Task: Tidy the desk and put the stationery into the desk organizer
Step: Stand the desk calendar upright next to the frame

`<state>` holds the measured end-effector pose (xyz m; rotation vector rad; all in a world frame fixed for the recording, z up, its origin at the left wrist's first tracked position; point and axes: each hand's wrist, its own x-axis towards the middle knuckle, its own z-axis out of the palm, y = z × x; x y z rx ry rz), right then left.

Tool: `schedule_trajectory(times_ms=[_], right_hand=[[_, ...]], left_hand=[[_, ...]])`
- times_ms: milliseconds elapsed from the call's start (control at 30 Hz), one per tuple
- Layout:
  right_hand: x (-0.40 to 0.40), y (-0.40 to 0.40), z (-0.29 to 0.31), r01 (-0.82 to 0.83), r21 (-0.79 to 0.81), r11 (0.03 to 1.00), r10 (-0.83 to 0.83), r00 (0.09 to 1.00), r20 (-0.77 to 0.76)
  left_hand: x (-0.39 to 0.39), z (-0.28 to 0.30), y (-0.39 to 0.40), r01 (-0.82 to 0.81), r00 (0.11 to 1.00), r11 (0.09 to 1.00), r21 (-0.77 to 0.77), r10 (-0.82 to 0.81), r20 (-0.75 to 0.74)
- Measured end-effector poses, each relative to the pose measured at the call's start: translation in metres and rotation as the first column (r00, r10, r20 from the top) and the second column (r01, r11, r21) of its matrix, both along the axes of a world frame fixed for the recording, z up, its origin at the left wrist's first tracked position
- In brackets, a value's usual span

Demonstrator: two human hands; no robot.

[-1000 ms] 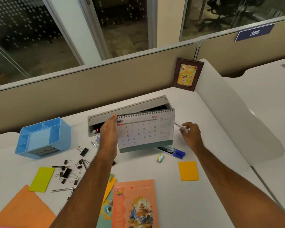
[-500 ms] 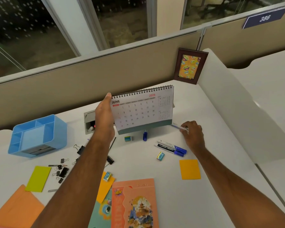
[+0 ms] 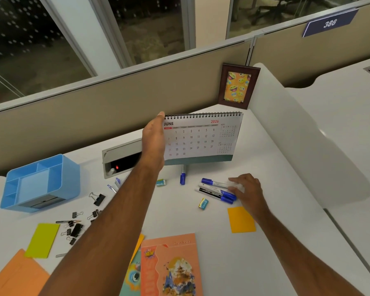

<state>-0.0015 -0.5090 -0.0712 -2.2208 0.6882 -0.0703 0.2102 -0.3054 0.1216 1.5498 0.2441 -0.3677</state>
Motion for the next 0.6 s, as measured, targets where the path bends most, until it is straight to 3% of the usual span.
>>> schedule_trajectory(times_ms=[167,333,467,600], right_hand=[[0.019,-0.024,0.051,0.184,0.175,0.967,-0.229,0.93,0.287],[0.045,-0.033,0.104,0.17,0.383,0.908,-0.312,0.885,0.346],[0.056,-0.035,0.113,0.156,0.541,0.826,-0.414,0.82,0.395],[0.054,-0.04,0.111,0.165,0.602,0.781,-0.483,0.771,0.415]], left_hand=[[0.001,-0.011,-0.023,0.069,0.998,0.997,0.038,-0.069,0.006],[0.002,-0.017,-0.048,0.143,0.989,0.988,0.052,-0.144,0.018],[0.003,-0.023,-0.064,0.196,0.98,0.979,0.056,-0.198,0.019],[0.009,-0.032,-0.076,0.25,0.967,0.965,0.076,-0.252,0.019]])
